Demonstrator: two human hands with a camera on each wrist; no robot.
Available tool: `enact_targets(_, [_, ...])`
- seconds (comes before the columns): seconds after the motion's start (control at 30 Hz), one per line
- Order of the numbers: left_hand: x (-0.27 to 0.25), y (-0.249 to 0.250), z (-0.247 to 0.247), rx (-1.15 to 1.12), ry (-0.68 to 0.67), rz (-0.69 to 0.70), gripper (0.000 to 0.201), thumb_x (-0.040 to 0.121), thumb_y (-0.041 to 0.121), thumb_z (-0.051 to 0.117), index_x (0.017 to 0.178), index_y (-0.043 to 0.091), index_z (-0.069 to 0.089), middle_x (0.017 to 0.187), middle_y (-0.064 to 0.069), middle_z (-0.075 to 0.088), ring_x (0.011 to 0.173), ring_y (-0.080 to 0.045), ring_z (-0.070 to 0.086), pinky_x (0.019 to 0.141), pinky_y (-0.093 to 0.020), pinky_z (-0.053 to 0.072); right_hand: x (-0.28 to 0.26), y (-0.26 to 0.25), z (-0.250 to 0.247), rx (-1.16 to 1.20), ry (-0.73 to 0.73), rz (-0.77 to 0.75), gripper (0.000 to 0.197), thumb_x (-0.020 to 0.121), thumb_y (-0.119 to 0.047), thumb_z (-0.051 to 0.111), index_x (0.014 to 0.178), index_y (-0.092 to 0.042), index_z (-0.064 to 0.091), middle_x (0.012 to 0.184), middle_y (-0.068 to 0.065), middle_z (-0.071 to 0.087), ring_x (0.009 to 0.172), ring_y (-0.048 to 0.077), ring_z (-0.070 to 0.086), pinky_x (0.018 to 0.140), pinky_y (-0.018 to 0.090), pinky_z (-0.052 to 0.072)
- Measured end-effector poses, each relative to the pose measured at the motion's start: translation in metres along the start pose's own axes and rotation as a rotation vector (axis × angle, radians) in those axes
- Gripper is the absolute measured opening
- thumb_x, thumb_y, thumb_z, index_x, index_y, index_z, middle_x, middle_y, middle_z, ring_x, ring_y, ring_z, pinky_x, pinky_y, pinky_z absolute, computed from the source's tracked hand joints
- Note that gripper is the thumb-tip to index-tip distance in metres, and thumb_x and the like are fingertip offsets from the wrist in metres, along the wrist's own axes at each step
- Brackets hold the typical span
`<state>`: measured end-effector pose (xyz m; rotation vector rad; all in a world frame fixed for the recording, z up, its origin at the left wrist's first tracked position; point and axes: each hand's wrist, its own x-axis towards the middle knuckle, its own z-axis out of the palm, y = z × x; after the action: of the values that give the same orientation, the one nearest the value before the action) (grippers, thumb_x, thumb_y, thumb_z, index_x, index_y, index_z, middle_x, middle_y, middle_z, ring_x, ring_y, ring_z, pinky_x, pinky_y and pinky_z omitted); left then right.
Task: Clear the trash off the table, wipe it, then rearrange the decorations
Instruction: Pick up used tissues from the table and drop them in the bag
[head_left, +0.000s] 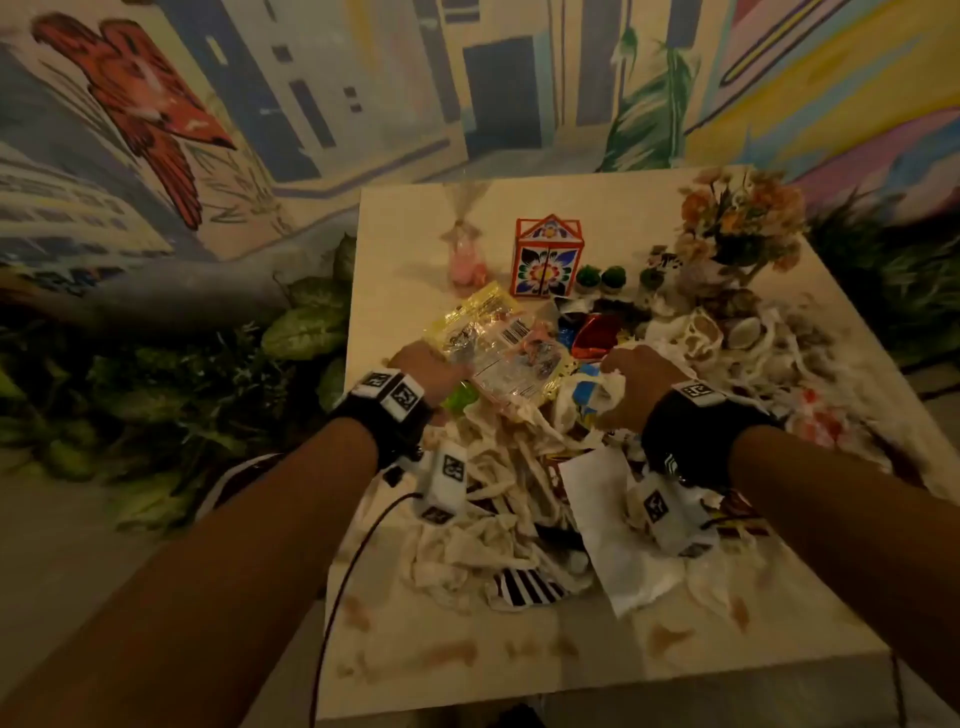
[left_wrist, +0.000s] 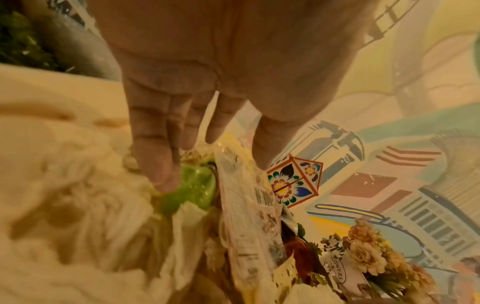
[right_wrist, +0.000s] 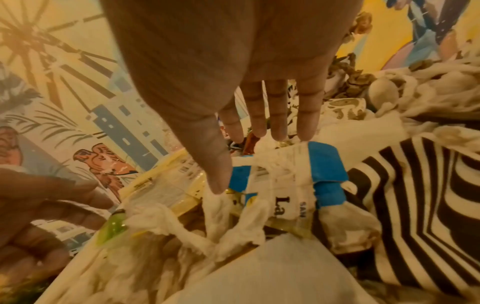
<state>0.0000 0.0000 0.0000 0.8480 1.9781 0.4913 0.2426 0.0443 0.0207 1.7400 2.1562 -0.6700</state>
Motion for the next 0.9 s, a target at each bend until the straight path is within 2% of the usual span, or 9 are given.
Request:
enact_targets(0.13, [0.005,0.013,0.018,-0.028,0.023,-0.112,0.064,0.068,0.057,0.069,0.107,0.007,0.057,0.093,-0.01,0.065,0.069,-0.035,0.069,0.07,-0.051,0.058,0.011,0.006,0.006,0.005,-0.01,-0.017,0.094,0.058,-0.035,0.085,0.138,-0.023,0.037,0.137,0.01,0.041,0.127,0.03,0.042,0.102,0.037,0.041])
enact_targets(0.23, [0.01,0.017,0.03,0.003,-0.031,-0.16,0.075,0.073,0.057,0.067,0.127,0.008,0.049,0.116,-0.014,0.062,0.089,-0.035,0.067,0.081,-0.048,0.056,0.02,0.004,0.017,0.021,-0.045,-0.043,0.102,0.057,-0.037,0.085,0.143,-0.027,0.03,0.144,0.009,0.033,0.133,0.03,0.034,0.109,0.038,0.035])
enact_targets(0.3, [0.013,0.017,0.035,0.07,-0.07,-0.175,0.082,0.069,0.063,0.065,0.13,0.011,0.048,0.121,-0.014,0.062,0.093,-0.033,0.067,0.083,-0.047,0.056,0.025,0.003,0.025,-0.031,-0.045,-0.037,0.105,0.055,-0.042,0.085,0.142,-0.031,0.028,0.147,0.008,0.024,0.135,0.034,0.028,0.111,0.043,0.032])
enact_targets(0.43, [0.018,0.012,0.046,0.132,-0.072,-0.167,0.068,0.073,0.055,0.069,0.118,0.004,0.058,0.109,-0.015,0.068,0.086,-0.03,0.069,0.08,-0.044,0.058,0.034,0.003,0.031,-0.102,-0.082,-0.015,0.098,0.063,-0.034,0.082,0.142,-0.038,0.025,0.156,0.005,-0.004,0.142,0.04,0.006,0.112,0.052,0.027])
enact_targets(0.57, [0.021,0.008,0.048,0.1,-0.028,-0.151,0.058,0.075,0.046,0.072,0.114,0.004,0.063,0.107,-0.012,0.068,0.084,-0.03,0.069,0.075,-0.037,0.059,0.042,0.002,0.033,-0.138,-0.006,-0.052,0.081,0.07,-0.025,0.076,0.136,-0.037,0.031,0.154,0.008,0.004,0.138,0.041,0.018,0.108,0.051,0.035])
enact_targets(0.67, [0.02,0.007,0.042,0.211,-0.012,-0.073,0.044,0.088,0.038,0.06,0.119,0.006,0.061,0.113,-0.009,0.064,0.094,-0.028,0.065,0.071,-0.029,0.054,0.043,0.002,0.032,-0.143,0.006,-0.026,0.088,0.069,-0.023,0.077,0.139,-0.037,0.025,0.153,0.006,0.007,0.138,0.04,0.017,0.106,0.053,0.035])
enact_targets(0.77, [0.017,0.007,0.036,0.185,0.106,-0.051,0.034,0.078,0.04,0.069,0.091,0.01,0.058,0.084,-0.006,0.061,0.069,-0.021,0.058,0.048,-0.024,0.041,0.045,0.002,0.032,-0.167,-0.019,0.005,0.093,0.072,-0.025,0.074,0.144,-0.039,0.016,0.156,0.004,0.0,0.141,0.039,0.01,0.109,0.056,0.029])
enact_targets(0.83, [0.019,0.005,0.036,0.135,0.212,0.002,0.028,0.077,0.034,0.07,0.077,0.013,0.051,0.072,-0.003,0.052,0.064,-0.021,0.051,0.046,-0.022,0.032,0.048,0.001,0.032,-0.161,-0.068,0.004,0.094,0.073,-0.026,0.074,0.145,-0.038,0.015,0.157,0.003,-0.005,0.141,0.04,0.011,0.109,0.056,0.031])
enact_targets(0.9, [0.021,0.005,0.035,0.073,0.232,0.038,0.023,0.077,0.024,0.068,0.071,0.015,0.047,0.066,-0.002,0.048,0.063,-0.022,0.047,0.047,-0.023,0.032,0.049,-0.002,0.032,-0.156,-0.098,0.001,0.093,0.073,-0.032,0.074,0.145,-0.035,0.014,0.157,0.002,-0.006,0.141,0.04,0.013,0.108,0.056,0.031])
